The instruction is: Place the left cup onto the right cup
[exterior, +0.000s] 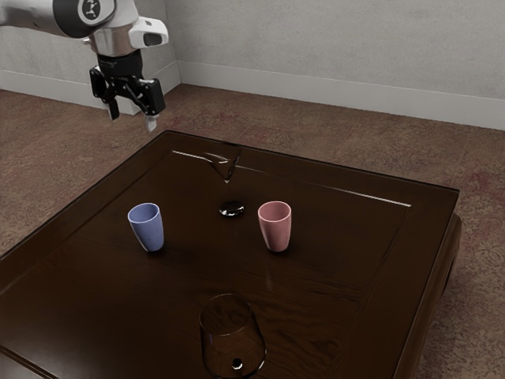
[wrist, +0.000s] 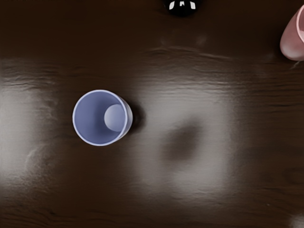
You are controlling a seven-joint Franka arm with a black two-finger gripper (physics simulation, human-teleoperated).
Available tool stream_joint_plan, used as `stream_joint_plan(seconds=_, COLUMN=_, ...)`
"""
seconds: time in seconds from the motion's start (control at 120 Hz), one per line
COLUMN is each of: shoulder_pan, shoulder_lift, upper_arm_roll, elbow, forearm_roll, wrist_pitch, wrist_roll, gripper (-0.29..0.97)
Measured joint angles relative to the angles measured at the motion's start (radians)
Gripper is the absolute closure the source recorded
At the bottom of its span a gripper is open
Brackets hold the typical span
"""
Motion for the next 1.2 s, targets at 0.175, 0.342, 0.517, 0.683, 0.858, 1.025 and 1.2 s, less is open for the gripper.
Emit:
stream_joint_plan(seconds=0.175, shoulder_pan=-0.023, shoulder_lift=0.043, upper_arm_roll=0.013, elbow=-0.001, forearm_roll=0.007, wrist_pitch=0.016, wrist_roll=-0.001, gripper=0.0)
stream_joint_plan(seconds=0.342, shoulder_pan=0.023, shoulder_lift=0.15, upper_arm_roll=0.041, elbow=-0.016, forearm_roll=0.009, wrist_pitch=0.078, wrist_roll=0.005, gripper=0.0)
stream_joint_plan(seconds=0.517, shoulder_pan=0.029, shoulder_lift=0.161, upper_arm_roll=0.064, elbow=-0.145, forearm_roll=0.009, wrist_pitch=0.193, wrist_roll=0.01, gripper=0.0)
stream_joint_plan(seconds=0.683, shoulder_pan=0.032, shoulder_lift=0.178, upper_arm_roll=0.088, elbow=-0.252, forearm_roll=0.031, wrist_pitch=0.333, wrist_roll=0.016, gripper=0.0)
stream_joint_plan(seconds=0.858, shoulder_pan=0.032, shoulder_lift=0.205, upper_arm_roll=0.089, elbow=-0.324, forearm_roll=0.043, wrist_pitch=0.484, wrist_roll=0.018, gripper=0.0)
stream_joint_plan(seconds=1.025, shoulder_pan=0.033, shoulder_lift=0.26, upper_arm_roll=0.088, elbow=-0.348, forearm_roll=0.044, wrist_pitch=0.598, wrist_roll=0.014, gripper=0.0)
stream_joint_plan(seconds=1.2, shoulder_pan=0.034, shoulder_lift=0.31, upper_arm_roll=0.085, elbow=-0.349, forearm_roll=0.041, wrist_pitch=0.679, wrist_roll=0.011, gripper=0.0)
